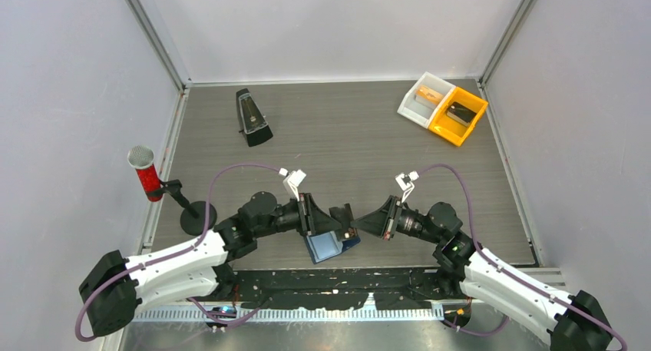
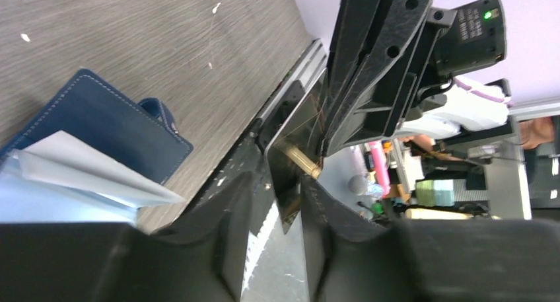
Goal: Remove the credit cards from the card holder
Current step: Place the credit card in the storage box.
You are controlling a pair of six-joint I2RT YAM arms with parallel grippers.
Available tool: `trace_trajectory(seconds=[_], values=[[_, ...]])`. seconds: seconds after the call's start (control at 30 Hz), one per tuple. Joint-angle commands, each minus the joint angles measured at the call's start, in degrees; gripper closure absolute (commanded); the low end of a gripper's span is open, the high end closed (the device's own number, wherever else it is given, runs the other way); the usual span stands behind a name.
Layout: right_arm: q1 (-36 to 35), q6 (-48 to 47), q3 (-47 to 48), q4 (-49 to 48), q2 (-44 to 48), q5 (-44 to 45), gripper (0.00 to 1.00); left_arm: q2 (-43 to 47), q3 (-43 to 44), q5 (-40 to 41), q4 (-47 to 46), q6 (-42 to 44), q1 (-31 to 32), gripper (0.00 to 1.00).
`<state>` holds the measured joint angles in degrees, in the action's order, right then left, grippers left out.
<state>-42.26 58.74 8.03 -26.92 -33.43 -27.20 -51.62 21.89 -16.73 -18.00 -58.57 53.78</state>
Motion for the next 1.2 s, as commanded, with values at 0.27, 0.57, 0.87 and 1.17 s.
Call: trace_trajectory(seconds=[0.27,0.57,0.87,1.17], values=[[0.15,-15.74,8.18,15.15,1.31,-5.00,0.64,4.44,-1.31,-2.63,-1.78,1.44,0.27,0.99],[0.75,-32.10,22.61,35.45,-1.12,-5.71,0.60,7.88,2.15,-8.74,11.37,7.29,0.27,1.00],[0.78,-38.86,31.65,41.25,-9.06,-13.38,0.58,7.23,5.32,-15.07,16.64,10.68,0.27,1.00],[0.73,-38.01,31.61,36.28,-16.34,-24.17,0.56,5.05,6.05,-19.15,15.12,11.37,0.27,1.00]])
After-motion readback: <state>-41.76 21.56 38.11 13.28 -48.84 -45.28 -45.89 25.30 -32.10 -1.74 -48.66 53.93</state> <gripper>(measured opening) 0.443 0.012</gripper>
